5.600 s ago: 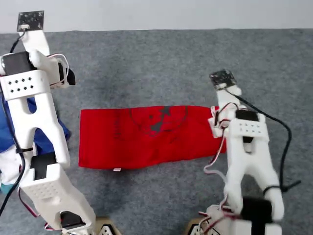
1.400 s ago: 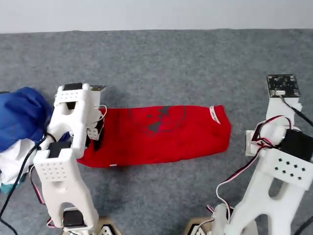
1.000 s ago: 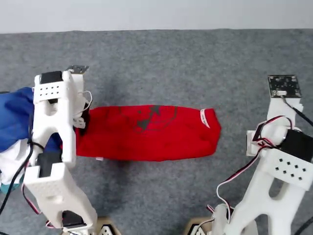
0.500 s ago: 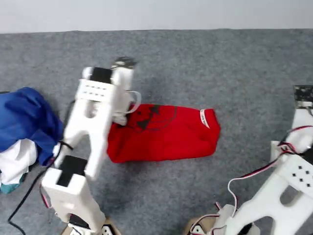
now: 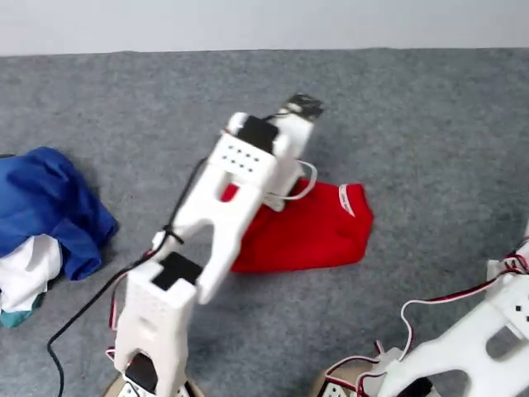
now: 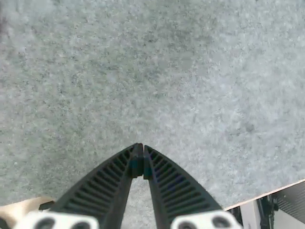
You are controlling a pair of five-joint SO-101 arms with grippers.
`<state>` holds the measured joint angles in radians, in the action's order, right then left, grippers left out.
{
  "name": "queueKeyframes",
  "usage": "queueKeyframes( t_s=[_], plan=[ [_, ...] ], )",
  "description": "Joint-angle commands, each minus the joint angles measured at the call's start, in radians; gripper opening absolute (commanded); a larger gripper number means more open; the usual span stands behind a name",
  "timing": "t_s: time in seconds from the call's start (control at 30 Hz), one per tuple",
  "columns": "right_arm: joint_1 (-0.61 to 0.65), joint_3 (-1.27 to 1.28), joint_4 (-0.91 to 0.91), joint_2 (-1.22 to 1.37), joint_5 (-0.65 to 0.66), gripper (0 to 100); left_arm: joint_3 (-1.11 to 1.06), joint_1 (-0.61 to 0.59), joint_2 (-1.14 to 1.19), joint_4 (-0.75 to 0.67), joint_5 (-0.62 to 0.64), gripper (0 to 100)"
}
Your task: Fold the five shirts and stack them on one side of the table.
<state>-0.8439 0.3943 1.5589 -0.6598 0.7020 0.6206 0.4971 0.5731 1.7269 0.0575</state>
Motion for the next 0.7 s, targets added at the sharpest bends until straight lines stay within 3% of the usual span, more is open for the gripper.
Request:
queueKeyframes(
  t_s=[0.0, 0.37, 0.67],
  plan=[
    [-0.013, 0.005, -0.013, -0.027, 0.008, 1.0, 0.124, 0.068, 0.018, 0.029, 0.012, 0],
    [-0.012, 0.048, -0.010, -0.027, 0.006, 1.0, 0.228, 0.203, 0.075, 0.026, 0.012, 0],
    [-0.012, 0.049, -0.005, -0.027, 0.006, 1.0, 0.360, 0.212, 0.219, 0.025, 0.014, 1]
  ],
)
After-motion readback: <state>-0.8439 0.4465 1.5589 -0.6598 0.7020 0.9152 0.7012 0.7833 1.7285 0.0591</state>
